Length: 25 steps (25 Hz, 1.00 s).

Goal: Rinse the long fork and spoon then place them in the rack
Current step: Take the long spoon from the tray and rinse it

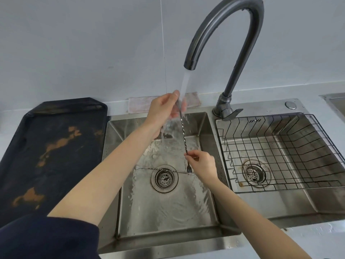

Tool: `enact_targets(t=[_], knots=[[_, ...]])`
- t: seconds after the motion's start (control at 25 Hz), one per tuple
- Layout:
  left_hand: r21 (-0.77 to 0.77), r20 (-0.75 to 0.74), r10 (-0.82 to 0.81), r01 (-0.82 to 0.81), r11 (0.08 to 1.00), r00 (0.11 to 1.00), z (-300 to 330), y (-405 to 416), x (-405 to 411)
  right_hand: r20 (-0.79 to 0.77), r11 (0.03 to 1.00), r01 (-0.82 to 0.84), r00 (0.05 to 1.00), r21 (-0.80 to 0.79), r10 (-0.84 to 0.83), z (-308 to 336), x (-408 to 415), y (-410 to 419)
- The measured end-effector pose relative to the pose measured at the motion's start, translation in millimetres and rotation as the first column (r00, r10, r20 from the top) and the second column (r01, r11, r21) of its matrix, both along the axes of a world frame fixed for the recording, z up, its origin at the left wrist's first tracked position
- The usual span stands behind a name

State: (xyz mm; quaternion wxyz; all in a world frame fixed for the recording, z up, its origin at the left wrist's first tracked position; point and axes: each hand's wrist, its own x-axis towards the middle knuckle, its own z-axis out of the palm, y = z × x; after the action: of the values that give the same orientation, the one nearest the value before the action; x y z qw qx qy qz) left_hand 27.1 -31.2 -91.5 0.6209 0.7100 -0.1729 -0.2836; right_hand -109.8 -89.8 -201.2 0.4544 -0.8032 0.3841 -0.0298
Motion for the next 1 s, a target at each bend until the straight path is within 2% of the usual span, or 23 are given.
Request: enact_targets(t=[0.2, 0.48, 0.8, 0.92, 1.0], knots=[[-0.012, 0.057, -0.096, 0.096, 0.995, 0.994, 8, 11, 4, 0.031, 0.999, -0.045, 0.999, 0.024, 0.044, 9, 20, -2], [-0.026, 0.094, -0.089, 0.092, 0.995, 0.992, 17, 25, 11, 0.145, 1.000, -0.019, 0.989, 0.010, 0.018, 29, 64, -8], [-0.036, 0.104, -0.026, 0.029, 0.999, 0.994, 21, 32, 19, 0.232, 0.998, -0.031, 0.973, 0.060, 0.016, 41, 83, -2], [-0.024, 0.107, 0.027, -0.025, 0.999, 0.994, 17, 34, 20, 0.222, 0.999, -0.041, 0.974, 0.027, 0.034, 34, 78, -6], [-0.016, 0.080, 0.088, -0.087, 0.996, 0.993, 7, 38, 22, 0.156, 0.993, -0.102, 0.981, -0.063, 0.111, 27, 72, -12]])
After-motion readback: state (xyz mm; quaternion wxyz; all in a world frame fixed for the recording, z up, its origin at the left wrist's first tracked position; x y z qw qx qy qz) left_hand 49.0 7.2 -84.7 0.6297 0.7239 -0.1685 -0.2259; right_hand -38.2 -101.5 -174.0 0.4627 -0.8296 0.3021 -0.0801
